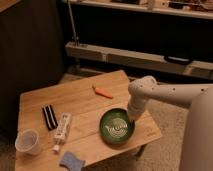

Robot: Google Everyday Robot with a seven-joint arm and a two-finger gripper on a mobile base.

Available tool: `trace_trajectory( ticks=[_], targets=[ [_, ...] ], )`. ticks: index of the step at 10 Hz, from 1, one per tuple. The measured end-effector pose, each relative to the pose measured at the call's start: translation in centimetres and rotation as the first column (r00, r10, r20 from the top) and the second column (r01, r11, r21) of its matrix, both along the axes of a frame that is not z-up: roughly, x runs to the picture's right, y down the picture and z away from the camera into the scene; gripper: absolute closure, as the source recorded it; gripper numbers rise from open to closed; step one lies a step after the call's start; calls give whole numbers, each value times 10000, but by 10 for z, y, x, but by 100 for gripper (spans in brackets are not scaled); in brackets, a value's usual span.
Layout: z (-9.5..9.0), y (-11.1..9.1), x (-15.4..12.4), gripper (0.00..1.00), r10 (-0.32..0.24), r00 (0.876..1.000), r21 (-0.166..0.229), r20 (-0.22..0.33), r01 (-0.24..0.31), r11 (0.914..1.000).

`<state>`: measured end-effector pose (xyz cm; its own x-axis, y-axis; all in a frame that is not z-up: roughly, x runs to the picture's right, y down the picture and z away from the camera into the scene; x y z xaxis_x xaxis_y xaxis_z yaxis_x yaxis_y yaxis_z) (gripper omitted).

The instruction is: Drag the ceramic bowl in a circle

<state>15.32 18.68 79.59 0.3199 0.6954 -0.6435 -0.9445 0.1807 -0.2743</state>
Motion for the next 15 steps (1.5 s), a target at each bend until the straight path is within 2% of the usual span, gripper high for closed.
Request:
trace_trajectory(
  ticks=[2,3,5,15],
  targets=[
    [-23,26,-26,100,-138,9970,-276,759,159,9995],
    [-29,35,-39,96,-137,9940,-426,1082,184,9989],
    [-30,40,-59,81,-62,9878,-602,1557,158,9981],
    [-31,41,-58,80,-65,9882,-629,1530,163,9979]
  ],
)
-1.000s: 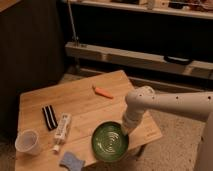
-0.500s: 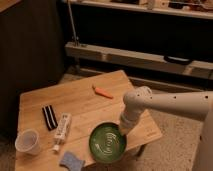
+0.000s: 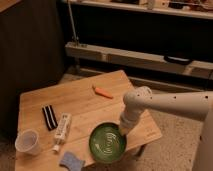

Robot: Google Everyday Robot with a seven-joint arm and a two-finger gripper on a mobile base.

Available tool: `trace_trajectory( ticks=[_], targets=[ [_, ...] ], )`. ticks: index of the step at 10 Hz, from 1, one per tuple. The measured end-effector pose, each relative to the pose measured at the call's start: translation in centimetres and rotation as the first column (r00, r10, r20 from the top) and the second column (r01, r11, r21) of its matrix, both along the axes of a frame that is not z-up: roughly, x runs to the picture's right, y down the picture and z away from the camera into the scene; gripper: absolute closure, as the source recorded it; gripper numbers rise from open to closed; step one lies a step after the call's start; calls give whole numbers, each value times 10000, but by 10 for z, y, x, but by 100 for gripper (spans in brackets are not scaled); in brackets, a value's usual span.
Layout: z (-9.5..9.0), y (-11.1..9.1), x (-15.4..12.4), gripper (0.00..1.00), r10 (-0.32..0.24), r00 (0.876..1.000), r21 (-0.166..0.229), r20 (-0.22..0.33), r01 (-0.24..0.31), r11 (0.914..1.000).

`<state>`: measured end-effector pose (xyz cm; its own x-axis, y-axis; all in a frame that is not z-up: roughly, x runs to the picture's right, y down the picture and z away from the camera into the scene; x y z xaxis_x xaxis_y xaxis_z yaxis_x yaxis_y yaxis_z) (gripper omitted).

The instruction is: Drag the ceramic bowl in a circle

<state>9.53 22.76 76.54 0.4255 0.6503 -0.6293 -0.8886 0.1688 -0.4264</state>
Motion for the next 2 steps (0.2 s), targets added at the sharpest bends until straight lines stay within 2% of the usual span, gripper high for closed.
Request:
trace_trajectory(
  ticks=[2],
  targets=[
    [0,1,0,80,2,10000,-18,-2,-2,10000]
  ],
)
